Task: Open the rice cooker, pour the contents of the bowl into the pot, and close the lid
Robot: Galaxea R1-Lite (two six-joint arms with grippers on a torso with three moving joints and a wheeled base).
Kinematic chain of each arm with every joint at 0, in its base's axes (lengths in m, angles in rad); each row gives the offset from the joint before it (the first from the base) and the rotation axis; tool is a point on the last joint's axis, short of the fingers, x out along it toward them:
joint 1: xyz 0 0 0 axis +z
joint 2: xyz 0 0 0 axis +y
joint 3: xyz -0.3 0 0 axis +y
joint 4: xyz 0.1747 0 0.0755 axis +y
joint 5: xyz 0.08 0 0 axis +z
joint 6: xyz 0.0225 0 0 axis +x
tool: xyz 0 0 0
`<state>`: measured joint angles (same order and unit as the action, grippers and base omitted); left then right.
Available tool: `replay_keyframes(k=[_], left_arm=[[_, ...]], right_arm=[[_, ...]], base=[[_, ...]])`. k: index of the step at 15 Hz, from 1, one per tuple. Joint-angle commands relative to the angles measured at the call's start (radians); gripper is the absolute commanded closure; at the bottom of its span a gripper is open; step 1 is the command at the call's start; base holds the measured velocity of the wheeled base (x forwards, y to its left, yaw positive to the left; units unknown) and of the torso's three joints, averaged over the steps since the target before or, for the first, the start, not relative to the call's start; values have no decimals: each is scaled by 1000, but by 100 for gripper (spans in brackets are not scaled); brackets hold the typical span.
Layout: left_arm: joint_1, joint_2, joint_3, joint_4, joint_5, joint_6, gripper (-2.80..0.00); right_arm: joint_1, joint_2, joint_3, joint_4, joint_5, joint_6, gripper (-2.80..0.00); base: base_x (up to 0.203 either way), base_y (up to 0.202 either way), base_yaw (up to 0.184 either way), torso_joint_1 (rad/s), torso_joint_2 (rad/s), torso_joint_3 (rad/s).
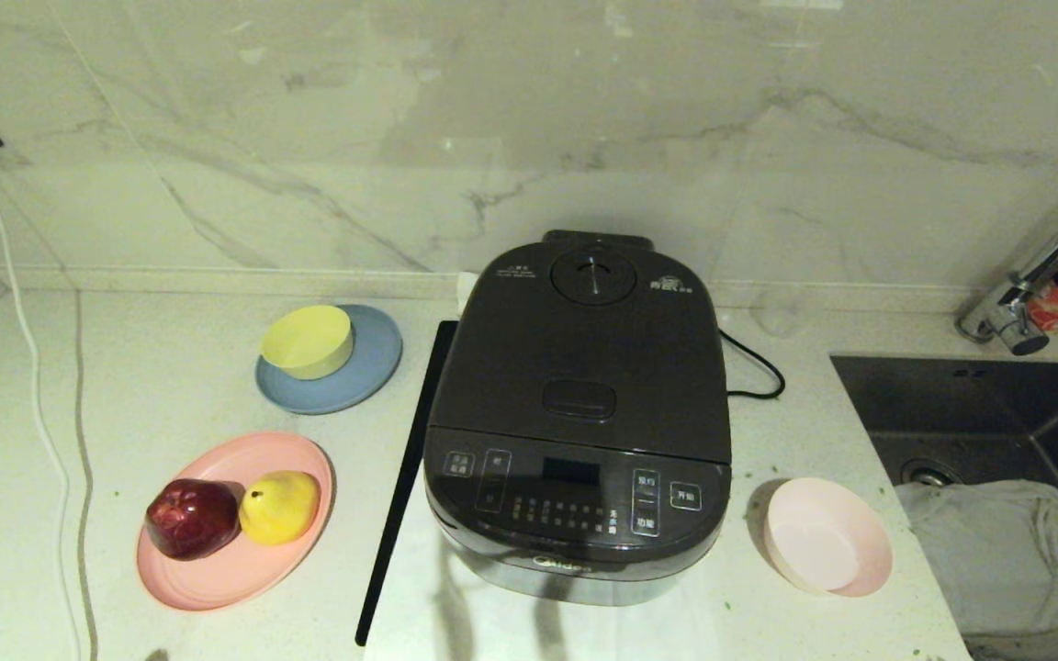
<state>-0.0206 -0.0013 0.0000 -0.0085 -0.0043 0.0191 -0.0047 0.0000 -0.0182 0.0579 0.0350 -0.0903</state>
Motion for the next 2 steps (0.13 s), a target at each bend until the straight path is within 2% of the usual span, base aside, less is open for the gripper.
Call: replay_keyframes(k=[1,2], left_arm=[[-1,0,9,-1,0,-1,0],[1,0,9,-1,0,-1,0]], right_arm=[[0,3,1,-4,0,0,0],[0,3,1,-4,0,-2,0]], base=[[0,0,0,0,0,0],[0,0,0,0,0,0]])
